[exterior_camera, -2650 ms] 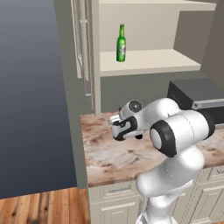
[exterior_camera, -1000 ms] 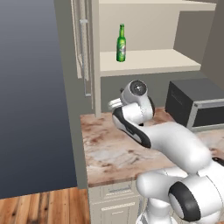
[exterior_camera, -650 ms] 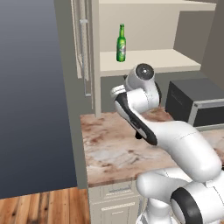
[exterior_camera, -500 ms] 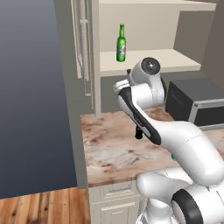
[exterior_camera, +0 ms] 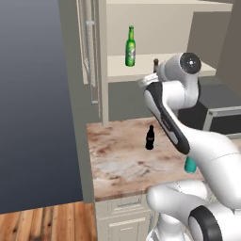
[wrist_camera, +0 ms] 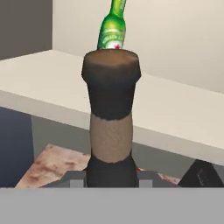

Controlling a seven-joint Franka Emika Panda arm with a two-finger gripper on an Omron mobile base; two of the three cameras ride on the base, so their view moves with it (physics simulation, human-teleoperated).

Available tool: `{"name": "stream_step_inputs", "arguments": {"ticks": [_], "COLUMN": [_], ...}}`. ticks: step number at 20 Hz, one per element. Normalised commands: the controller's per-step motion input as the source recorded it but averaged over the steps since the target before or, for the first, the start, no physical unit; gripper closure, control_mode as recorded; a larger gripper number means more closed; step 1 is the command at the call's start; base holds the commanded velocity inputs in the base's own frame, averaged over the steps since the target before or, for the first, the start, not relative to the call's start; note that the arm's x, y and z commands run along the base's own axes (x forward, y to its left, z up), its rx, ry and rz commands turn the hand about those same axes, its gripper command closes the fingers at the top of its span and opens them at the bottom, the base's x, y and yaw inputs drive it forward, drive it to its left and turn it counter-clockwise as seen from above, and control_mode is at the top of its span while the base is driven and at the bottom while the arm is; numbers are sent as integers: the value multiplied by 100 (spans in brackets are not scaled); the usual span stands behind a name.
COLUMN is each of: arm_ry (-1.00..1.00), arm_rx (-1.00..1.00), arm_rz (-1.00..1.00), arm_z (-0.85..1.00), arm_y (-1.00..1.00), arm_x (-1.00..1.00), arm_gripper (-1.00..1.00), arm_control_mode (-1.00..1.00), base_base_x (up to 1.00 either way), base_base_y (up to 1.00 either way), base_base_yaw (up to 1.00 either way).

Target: Sort all alcoholic drinks to one cabinet, and non-alcoholic drinks to the other.

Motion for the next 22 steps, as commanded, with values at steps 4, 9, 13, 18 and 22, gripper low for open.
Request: {"name": "stream_step_inputs", "arguments": {"ticks": [4,9,13,18,22], "arm_ry": [-6,-1,-4,-2,-1], "arm_rx": [0,0,0,2,1], "arm_rz": [0,0,0,0,0], "arm_z": [73,68,28,12,20], "arm_y": [-21,-17,-16,-16,-8], "arm_x": [0,1,30,54,58], "arm_gripper": [100,100,100,100,100], "arm_control_mode": [-100,-100,-100,-100,-100], "base_base_x": [0,0,0,0,0], "base_base_y": [0,0,0,0,0], "base_base_yaw": [0,0,0,0,0]}}
